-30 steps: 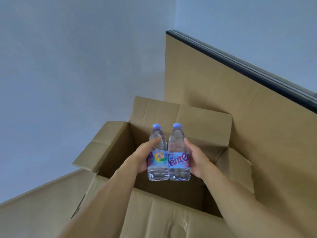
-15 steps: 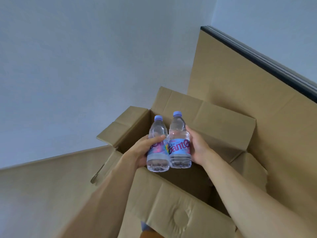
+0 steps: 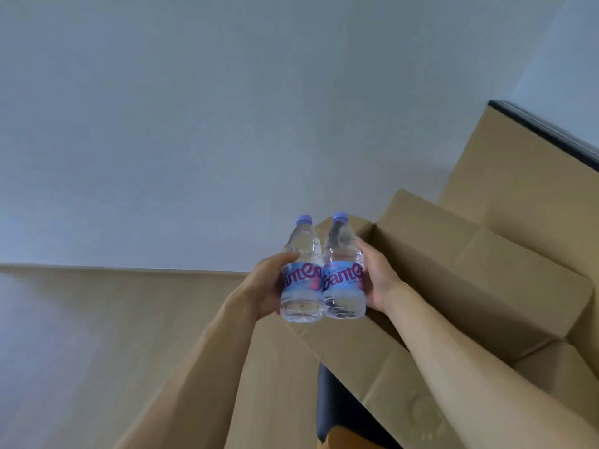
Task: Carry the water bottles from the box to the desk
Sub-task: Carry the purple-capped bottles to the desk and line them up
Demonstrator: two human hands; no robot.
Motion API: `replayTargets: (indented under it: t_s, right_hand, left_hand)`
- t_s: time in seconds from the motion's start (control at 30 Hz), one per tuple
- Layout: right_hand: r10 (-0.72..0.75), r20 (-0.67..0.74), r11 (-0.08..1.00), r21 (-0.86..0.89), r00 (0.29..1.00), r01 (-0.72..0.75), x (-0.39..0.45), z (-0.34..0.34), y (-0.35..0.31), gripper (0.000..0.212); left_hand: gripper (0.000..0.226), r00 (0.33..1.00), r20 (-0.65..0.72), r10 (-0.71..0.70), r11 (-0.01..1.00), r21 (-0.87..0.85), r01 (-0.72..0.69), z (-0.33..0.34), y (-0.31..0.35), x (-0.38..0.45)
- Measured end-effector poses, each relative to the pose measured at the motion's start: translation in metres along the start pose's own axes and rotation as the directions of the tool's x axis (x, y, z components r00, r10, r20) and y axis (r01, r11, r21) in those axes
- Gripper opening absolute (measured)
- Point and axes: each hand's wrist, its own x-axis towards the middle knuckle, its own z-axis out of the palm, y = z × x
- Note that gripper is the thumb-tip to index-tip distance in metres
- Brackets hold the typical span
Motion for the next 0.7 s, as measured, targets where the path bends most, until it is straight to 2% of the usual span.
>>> replayTargets:
  t_s: [0.2,0.33,0.43,0.53,0.7]
  right_hand:
    - [0.078,0.087,0.977,-0.207,0.993,-0.058,0.020,0.111,0.052,0.069]
    - [0.114,0.138,0.946,-0.318,0.984,-0.065,0.030,0.184,0.095,0.062]
    - [0.184,0.227,0.923,-0.374,0.956,-0.089,0.038,0.235,0.130,0.051]
    - [0.243,0.286,0.893,-0.439,0.927,-0.099,0.045,0.283,0.162,0.045]
    - [0.343,0.375,0.831,-0.549,0.861,-0.093,0.061,0.362,0.216,0.054]
  left_hand:
    - [0.044,0.986,-0.112,0.126,0.989,-0.065,-0.134,-0.099,0.014,-0.076]
    - [0.055,0.955,-0.228,0.188,0.968,-0.122,-0.220,-0.170,0.012,-0.126]
    - [0.060,0.913,-0.322,0.250,0.941,-0.143,-0.308,-0.217,0.008,-0.166]
    - [0.052,0.853,-0.416,0.316,0.910,-0.121,-0.396,-0.258,0.003,-0.203]
    - [0.036,0.741,-0.571,0.353,0.866,-0.100,-0.490,-0.312,-0.002,-0.267]
